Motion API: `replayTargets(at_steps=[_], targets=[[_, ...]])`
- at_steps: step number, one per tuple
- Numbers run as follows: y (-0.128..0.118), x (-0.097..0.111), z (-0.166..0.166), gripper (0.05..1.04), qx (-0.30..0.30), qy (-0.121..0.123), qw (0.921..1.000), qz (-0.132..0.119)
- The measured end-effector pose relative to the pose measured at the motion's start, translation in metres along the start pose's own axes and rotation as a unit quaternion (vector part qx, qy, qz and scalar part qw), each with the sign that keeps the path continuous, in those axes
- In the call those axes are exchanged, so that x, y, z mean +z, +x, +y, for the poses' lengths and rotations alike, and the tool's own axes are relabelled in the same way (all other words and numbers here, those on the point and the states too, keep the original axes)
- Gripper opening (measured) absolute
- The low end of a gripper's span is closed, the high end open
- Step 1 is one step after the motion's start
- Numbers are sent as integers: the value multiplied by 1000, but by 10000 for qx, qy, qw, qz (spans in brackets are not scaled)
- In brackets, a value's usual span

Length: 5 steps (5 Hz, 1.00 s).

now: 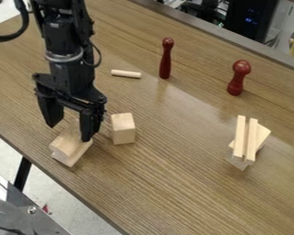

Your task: Move the block from the left edge to the right

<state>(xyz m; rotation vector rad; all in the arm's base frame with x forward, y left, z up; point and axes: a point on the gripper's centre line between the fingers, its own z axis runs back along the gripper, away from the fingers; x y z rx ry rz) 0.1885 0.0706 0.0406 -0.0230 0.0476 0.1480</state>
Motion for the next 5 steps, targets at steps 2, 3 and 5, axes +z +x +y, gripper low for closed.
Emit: replayTargets(at_steps=[2, 3, 5], targets=[[-2, -22, 0, 951, -47, -23, 9992, 396], [-3, -20, -4, 678, -153, -19, 9986, 514], [-1, 50, -30, 619, -149, -2, 9997, 178]])
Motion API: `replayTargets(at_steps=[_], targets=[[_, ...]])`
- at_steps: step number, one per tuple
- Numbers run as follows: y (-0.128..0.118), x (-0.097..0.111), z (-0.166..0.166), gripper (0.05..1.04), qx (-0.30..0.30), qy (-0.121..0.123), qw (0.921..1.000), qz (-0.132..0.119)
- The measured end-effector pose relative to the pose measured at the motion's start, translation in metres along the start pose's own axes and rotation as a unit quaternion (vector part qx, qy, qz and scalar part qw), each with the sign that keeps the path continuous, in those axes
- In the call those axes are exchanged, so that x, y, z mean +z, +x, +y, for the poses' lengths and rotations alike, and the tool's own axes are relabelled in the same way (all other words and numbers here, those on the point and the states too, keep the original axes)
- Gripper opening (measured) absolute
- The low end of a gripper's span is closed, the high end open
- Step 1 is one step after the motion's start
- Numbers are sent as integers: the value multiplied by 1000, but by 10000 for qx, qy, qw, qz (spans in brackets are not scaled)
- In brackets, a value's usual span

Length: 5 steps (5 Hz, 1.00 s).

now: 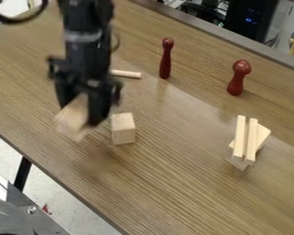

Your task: Move the block from the left edge to the right

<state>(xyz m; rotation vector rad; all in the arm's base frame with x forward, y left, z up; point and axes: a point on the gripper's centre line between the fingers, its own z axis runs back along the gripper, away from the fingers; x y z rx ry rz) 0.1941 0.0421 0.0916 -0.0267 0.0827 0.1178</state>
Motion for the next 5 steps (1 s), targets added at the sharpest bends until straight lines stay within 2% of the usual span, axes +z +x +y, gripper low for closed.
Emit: replayTargets(at_steps=[1, 2, 3, 4, 5], targets=[[-2, 39, -23, 619, -53, -72, 9999, -148], [1, 64, -47, 619, -146, -235, 9995, -177], [6, 69, -74, 619, -178, -360, 9992, 47], [15, 62, -116, 619, -271, -461, 9978, 404], [22, 55, -145, 619, -205, -305, 9982, 471]])
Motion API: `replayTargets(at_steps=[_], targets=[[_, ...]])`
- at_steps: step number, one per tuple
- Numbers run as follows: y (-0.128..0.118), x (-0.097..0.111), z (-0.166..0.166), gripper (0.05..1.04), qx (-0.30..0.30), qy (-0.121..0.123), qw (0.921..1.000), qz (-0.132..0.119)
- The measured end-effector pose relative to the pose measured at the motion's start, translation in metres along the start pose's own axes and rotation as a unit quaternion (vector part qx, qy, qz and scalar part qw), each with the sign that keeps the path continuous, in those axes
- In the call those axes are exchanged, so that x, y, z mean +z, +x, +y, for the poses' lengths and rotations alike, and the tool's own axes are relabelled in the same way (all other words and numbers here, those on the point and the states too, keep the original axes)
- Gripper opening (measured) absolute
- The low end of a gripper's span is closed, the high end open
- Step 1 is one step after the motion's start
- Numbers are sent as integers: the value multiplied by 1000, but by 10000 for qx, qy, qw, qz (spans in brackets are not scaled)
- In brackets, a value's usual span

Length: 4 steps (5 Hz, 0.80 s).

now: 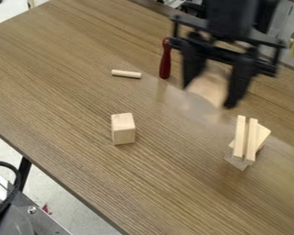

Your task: Move the block from the left edge to the right

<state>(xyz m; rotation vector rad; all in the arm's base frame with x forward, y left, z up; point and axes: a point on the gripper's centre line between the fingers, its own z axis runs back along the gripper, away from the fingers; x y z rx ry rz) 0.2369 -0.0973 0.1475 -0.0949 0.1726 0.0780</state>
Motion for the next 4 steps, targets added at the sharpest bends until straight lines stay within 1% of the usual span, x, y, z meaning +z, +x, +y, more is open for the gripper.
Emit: replayTargets(at_steps=[1, 2, 3, 4], targets=[[12, -3, -17, 619, 83, 62, 9998, -193], [18, -8, -25, 619, 268, -19, 9992, -308], [25, -19, -34, 619, 419, -231, 9986, -218], [36, -34, -37, 619, 349, -211, 9992, -43]])
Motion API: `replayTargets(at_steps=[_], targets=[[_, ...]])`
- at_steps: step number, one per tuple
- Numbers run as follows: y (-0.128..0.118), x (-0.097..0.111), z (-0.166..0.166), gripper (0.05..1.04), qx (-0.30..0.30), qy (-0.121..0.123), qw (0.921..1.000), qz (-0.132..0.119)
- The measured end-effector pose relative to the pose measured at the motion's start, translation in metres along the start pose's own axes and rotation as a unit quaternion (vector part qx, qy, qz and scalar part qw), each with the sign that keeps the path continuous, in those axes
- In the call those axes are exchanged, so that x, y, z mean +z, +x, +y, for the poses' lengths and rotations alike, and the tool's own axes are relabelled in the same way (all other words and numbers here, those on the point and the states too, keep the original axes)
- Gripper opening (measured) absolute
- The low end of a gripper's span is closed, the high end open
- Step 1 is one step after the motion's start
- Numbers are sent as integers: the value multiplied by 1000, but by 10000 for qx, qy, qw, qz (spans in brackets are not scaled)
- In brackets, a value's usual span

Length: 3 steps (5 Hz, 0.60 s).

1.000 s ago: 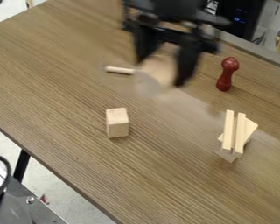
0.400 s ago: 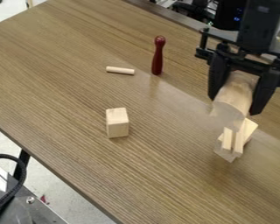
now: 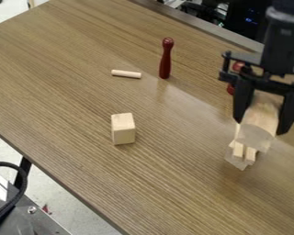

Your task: Move the block from the left edge to the right

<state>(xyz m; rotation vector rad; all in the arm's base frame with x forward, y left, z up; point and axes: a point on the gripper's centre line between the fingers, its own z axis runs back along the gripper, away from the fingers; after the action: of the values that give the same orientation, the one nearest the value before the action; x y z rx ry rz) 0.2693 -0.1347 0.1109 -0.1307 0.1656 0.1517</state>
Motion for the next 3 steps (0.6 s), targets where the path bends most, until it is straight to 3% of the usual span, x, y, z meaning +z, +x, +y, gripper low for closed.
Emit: replayTargets(at_steps=[2, 3], targets=[[15, -21, 6, 619, -356, 241, 9989, 179], [20, -24, 11, 619, -371, 231, 9989, 191]])
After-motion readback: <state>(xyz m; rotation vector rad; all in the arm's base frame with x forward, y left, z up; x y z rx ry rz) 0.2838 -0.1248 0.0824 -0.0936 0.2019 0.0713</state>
